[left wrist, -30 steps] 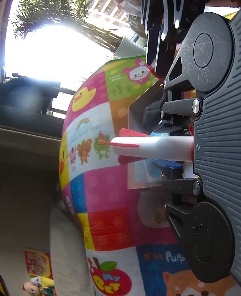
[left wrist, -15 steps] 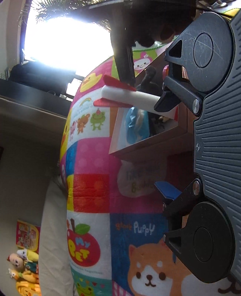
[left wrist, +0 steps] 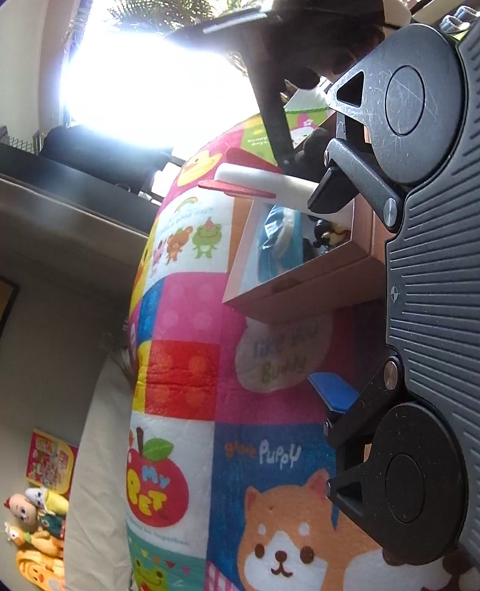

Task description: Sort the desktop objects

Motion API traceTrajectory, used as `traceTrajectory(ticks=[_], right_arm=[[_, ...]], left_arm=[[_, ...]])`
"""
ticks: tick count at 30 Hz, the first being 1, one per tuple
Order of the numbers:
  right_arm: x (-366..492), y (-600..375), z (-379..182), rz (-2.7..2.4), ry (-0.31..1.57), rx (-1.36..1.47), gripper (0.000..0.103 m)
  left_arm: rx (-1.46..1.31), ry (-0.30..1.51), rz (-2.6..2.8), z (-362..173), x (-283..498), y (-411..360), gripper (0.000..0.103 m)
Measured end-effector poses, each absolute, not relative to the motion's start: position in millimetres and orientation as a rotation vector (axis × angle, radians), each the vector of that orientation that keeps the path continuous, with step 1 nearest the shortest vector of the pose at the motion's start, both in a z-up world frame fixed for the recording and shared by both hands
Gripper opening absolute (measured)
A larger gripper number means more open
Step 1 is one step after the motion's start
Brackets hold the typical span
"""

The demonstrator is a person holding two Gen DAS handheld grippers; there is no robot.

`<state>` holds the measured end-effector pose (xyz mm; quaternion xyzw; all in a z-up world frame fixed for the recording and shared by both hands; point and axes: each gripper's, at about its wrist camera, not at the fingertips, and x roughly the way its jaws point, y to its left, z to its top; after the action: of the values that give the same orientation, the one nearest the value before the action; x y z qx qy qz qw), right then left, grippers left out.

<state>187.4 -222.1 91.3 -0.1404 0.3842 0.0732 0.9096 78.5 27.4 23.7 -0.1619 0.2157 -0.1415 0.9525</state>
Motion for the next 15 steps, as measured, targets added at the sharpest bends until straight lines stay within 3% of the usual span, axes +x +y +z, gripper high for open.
traceTrajectory(ticks=[7,15], right_arm=[[170.3,-228.5,144.9,0.259,0.669,-0.087,0.042],[167.9,-200.9,131.6,0.280,0.680,-0.082,0.041]], left_arm=[[-0.333,0.433,-0.285,23.9,77.2,27.7,0.098],[-0.377,0.440,-0.278,20.7,79.7,35.4,0.100]])
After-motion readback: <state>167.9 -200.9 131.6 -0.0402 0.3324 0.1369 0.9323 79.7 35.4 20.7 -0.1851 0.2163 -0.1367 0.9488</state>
